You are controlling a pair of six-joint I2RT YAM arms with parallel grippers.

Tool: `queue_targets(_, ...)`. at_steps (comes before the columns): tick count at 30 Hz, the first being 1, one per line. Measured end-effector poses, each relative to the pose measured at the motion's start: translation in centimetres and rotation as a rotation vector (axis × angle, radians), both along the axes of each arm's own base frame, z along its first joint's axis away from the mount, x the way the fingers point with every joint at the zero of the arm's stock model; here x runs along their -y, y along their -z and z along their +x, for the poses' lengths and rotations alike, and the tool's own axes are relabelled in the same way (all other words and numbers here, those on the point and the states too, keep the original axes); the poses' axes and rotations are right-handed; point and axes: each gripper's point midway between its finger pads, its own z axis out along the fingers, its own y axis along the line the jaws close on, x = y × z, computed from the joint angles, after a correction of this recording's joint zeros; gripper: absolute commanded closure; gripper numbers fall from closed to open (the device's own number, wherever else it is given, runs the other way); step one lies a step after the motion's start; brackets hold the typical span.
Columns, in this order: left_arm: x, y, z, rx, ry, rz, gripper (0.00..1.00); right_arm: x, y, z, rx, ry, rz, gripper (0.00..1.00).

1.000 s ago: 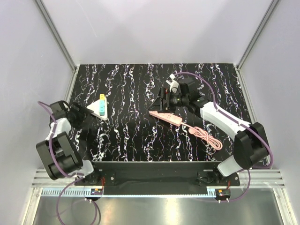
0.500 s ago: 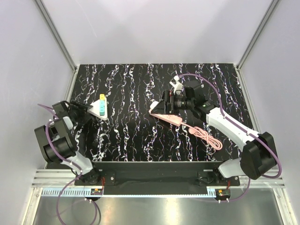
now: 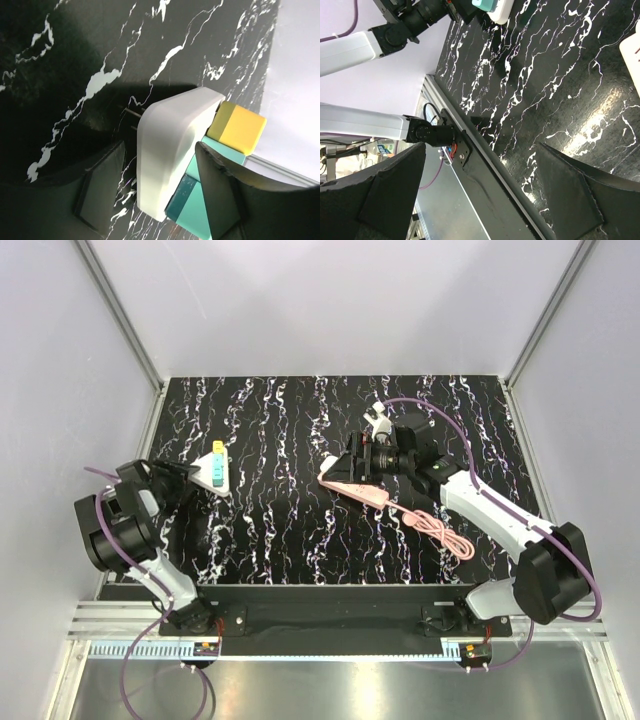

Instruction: Pull the plug off the socket

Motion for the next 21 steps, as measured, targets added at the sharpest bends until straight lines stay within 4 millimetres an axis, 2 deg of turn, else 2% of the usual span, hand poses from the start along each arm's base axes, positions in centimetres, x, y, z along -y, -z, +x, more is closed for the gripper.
queue_targets(5, 0.2, 0.2, 0.8, 0.034, -0.004, -0.016, 0.44, -0.1, -0.3, 0.1, 0.003, 0.004, 0.012, 0.02)
queue_targets(9, 0.6, -0.1, 1.6, 0.068, 0.004, -0.015, 0.53, -0.3, -0.3, 0.3, 0.002, 0.006, 0.019, 0.02)
queue_targets(11, 1.1, -0.1, 1.8, 0.077, 0.014, -0.014, 0.62, -0.6, 0.1, 0.4, -0.007, 0.004, 0.018, 0.02)
queue_targets(14, 1.9, -0.2, 2.1, 0.091, 0.033, -0.013, 0.80, -1.5, 1.1, 0.6, -0.042, -0.007, 0.004, 0.02)
queue_targets(16, 2.5, -0.1, 2.1, 0.096, 0.045, -0.014, 0.85, -2.1, 1.8, 0.6, -0.067, -0.008, -0.009, 0.02)
queue_targets(19, 2.9, -0.1, 2.2, 0.101, 0.053, -0.014, 0.98, -3.1, 2.7, 0.7, -0.089, -0.003, -0.032, 0.02)
queue_targets(21, 3.0, -0.1, 2.2, 0.103, 0.054, -0.016, 1.00, -3.4, 2.9, 0.6, -0.096, -0.002, -0.042, 0.02)
